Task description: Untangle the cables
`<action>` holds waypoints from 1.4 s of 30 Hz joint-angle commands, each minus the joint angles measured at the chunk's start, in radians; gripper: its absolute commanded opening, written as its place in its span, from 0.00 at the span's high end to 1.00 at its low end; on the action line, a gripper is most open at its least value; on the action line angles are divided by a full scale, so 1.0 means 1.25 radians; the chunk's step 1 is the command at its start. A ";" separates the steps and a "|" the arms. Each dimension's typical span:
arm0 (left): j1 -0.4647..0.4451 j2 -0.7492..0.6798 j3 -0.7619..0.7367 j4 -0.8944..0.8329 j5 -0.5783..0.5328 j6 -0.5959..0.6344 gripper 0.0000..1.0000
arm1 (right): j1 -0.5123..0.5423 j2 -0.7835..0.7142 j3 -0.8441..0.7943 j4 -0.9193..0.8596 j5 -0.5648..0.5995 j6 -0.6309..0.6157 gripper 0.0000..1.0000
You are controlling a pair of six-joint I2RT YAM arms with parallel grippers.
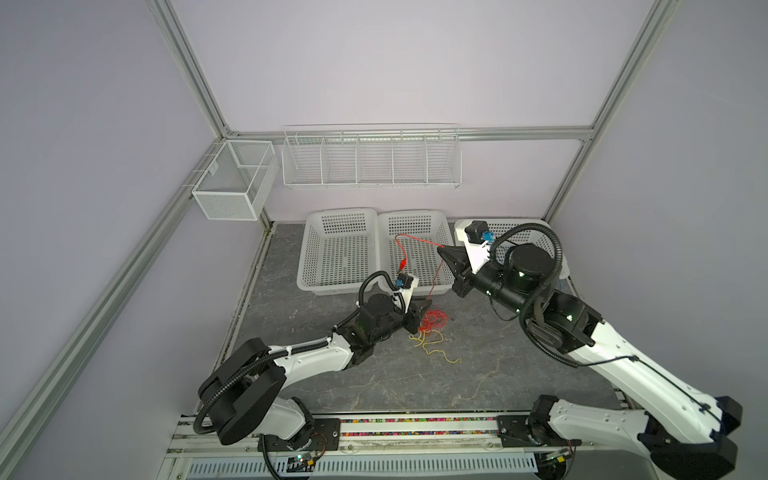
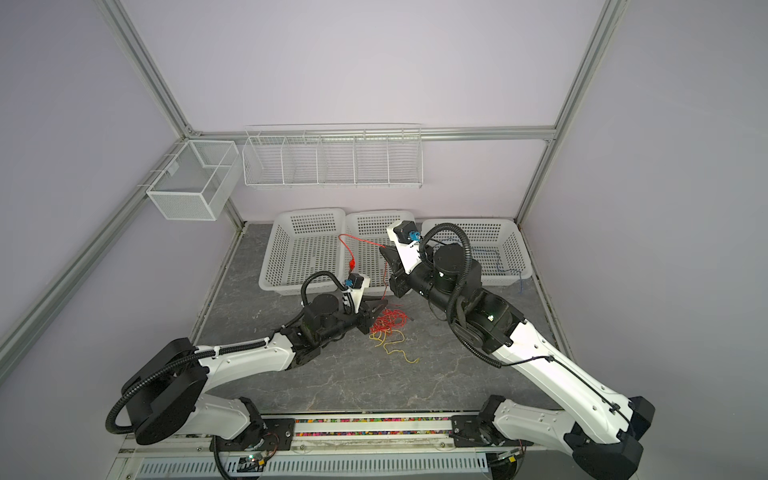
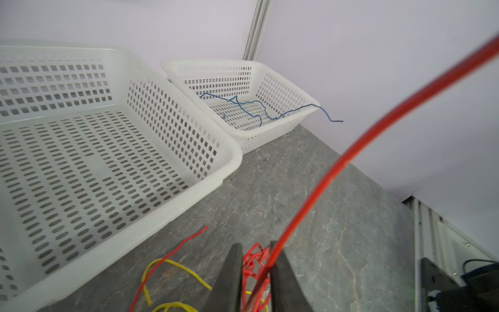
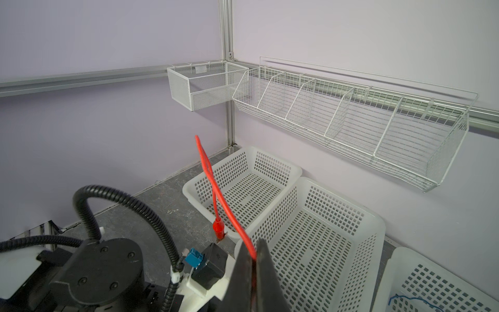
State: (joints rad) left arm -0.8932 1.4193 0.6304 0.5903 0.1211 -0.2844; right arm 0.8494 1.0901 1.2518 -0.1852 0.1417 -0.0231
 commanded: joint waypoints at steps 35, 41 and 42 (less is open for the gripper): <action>-0.005 -0.356 -0.001 -0.166 0.042 0.012 1.00 | -0.104 -0.133 -0.223 -0.199 0.103 0.104 0.29; -0.005 -0.337 0.015 -0.177 0.001 -0.011 1.00 | -0.104 -0.211 -0.292 -0.177 -0.097 0.092 0.30; -0.005 -0.332 0.019 -0.178 -0.004 -0.015 1.00 | -0.103 -0.222 -0.318 -0.162 -0.134 0.099 0.30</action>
State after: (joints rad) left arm -0.8970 0.9874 0.6155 0.3672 0.1642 -0.2821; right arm 0.7223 0.8738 0.9371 -0.4057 0.1684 0.0917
